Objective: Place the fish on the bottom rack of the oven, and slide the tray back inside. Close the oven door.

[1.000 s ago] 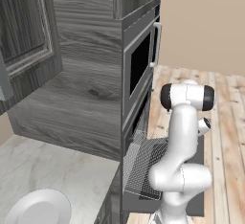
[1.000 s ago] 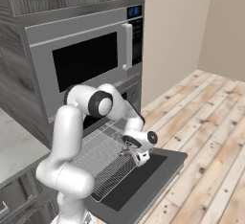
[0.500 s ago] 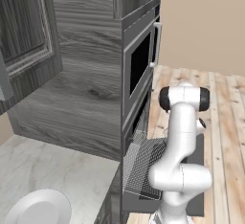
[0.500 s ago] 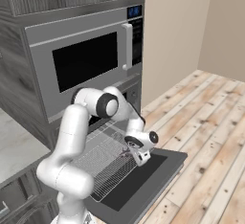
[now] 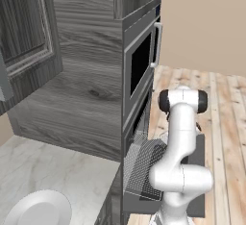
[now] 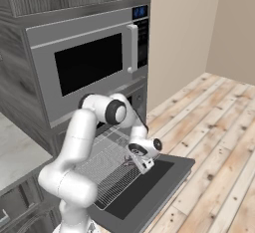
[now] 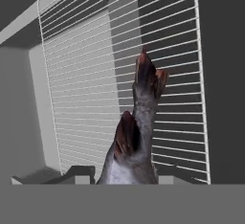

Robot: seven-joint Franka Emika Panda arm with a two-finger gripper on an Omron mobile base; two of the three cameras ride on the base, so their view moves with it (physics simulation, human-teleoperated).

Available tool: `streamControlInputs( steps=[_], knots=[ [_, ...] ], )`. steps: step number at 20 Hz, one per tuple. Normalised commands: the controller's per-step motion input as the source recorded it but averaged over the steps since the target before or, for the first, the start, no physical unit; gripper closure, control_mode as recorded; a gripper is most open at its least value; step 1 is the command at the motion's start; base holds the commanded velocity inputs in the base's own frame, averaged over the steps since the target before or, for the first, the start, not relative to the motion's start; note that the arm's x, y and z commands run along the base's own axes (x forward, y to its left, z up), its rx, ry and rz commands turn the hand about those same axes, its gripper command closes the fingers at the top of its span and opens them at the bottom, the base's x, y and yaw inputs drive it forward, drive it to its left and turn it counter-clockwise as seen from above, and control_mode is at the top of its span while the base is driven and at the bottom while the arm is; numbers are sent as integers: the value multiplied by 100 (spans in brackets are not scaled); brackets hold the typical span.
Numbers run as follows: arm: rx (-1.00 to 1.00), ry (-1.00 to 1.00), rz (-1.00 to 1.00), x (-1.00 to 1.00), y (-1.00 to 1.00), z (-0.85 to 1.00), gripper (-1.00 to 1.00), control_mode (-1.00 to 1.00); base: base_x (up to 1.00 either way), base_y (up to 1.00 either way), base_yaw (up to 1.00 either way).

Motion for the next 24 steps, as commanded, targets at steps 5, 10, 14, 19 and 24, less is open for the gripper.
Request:
streamControlInputs(
  steps=[5, 10, 14, 19, 24],
  knots=[
    [-1, -5, 7, 22, 34, -25, 100, -100, 0, 0, 0],
    [-2, -7, 9, 17, 23, -37, 100, -100, 0, 0, 0],
    [0, -5, 10, 10, 0, -45, 100, -100, 0, 0, 0],
    [0, -4, 10, 16, 0, -46, 100, -100, 0, 0, 0],
    [0, -4, 9, 17, 0, -40, 100, -100, 0, 0, 0]
  ],
)
